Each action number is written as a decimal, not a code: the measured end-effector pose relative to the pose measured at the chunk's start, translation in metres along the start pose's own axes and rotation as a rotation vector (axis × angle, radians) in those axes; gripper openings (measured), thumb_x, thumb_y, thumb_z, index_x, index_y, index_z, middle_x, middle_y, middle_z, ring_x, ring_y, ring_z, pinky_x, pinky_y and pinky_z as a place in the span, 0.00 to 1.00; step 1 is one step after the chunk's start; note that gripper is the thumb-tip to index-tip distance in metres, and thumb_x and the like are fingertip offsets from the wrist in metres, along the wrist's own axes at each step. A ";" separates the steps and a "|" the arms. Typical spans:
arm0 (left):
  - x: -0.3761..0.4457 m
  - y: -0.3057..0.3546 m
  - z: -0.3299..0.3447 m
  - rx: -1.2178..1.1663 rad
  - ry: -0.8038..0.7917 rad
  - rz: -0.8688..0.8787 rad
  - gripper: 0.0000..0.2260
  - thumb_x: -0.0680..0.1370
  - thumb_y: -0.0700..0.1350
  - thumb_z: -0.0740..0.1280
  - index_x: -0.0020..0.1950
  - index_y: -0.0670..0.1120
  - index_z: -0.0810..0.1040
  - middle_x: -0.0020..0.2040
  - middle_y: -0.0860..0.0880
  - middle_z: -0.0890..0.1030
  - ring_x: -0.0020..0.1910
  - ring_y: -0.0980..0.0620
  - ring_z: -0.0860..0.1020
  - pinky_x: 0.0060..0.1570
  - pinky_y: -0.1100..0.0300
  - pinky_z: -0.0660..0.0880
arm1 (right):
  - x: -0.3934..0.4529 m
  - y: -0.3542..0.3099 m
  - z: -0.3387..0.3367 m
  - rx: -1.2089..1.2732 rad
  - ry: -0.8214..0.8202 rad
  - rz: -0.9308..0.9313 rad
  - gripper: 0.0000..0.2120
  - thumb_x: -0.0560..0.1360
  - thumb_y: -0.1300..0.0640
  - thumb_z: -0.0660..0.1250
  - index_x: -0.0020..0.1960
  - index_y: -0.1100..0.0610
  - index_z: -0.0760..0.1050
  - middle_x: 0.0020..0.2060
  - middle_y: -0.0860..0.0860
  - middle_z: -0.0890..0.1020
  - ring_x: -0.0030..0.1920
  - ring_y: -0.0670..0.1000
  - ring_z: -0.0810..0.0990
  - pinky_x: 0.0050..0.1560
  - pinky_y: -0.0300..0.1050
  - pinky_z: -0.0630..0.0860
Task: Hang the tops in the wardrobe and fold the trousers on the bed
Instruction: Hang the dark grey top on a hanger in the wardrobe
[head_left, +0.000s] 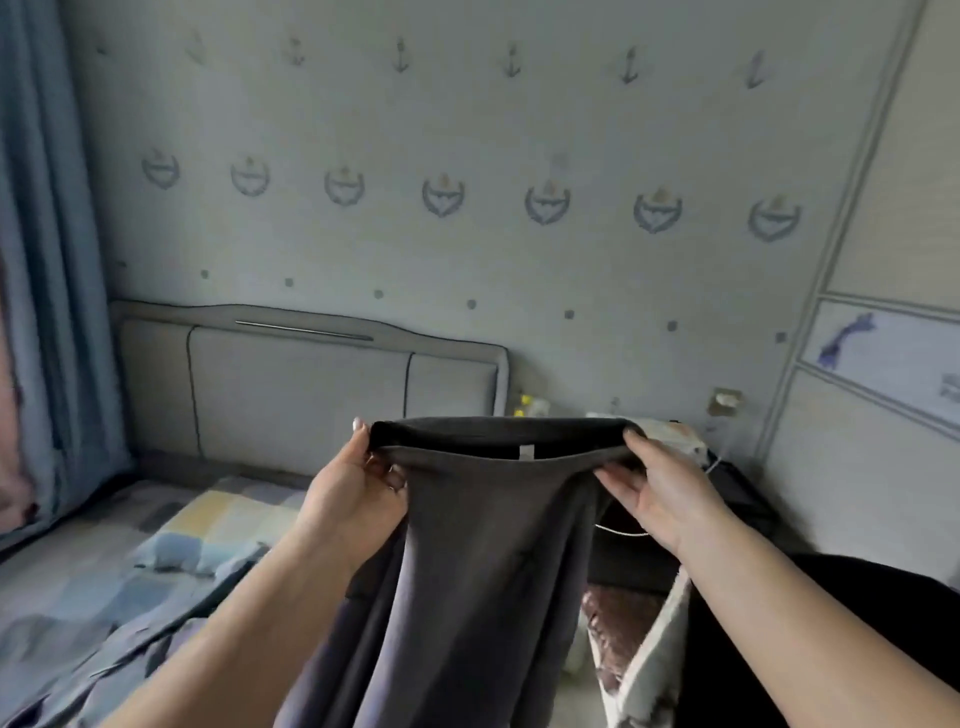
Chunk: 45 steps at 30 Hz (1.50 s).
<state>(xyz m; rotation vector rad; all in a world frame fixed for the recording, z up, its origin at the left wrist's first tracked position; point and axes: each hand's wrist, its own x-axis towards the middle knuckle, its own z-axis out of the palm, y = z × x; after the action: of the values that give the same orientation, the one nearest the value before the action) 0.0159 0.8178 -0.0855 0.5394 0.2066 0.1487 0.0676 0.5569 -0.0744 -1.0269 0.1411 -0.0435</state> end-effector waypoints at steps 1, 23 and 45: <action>0.003 -0.016 0.009 0.006 -0.015 -0.035 0.12 0.80 0.50 0.63 0.39 0.47 0.75 0.31 0.52 0.77 0.30 0.56 0.72 0.37 0.66 0.72 | -0.003 -0.011 -0.017 -0.001 0.025 -0.022 0.05 0.79 0.63 0.62 0.45 0.56 0.73 0.44 0.54 0.78 0.41 0.54 0.79 0.31 0.45 0.82; -0.074 -0.422 0.314 0.032 -0.471 -0.562 0.09 0.81 0.47 0.62 0.45 0.44 0.76 0.36 0.49 0.78 0.31 0.56 0.79 0.36 0.65 0.79 | -0.096 -0.303 -0.403 0.051 0.630 -0.497 0.04 0.79 0.59 0.64 0.46 0.57 0.74 0.43 0.54 0.79 0.42 0.52 0.81 0.50 0.51 0.78; -0.101 -0.691 0.601 0.002 -0.964 -0.776 0.14 0.80 0.35 0.58 0.34 0.45 0.66 0.22 0.50 0.70 0.21 0.55 0.74 0.25 0.66 0.76 | -0.092 -0.528 -0.599 -0.167 1.224 -0.953 0.10 0.79 0.55 0.63 0.39 0.53 0.73 0.38 0.50 0.77 0.39 0.48 0.77 0.37 0.45 0.76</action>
<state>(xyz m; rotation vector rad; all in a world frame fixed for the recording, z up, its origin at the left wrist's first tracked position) 0.1174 -0.0842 0.0726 0.4496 -0.5312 -0.8590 -0.0901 -0.2156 0.0807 -1.0284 0.7568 -1.5573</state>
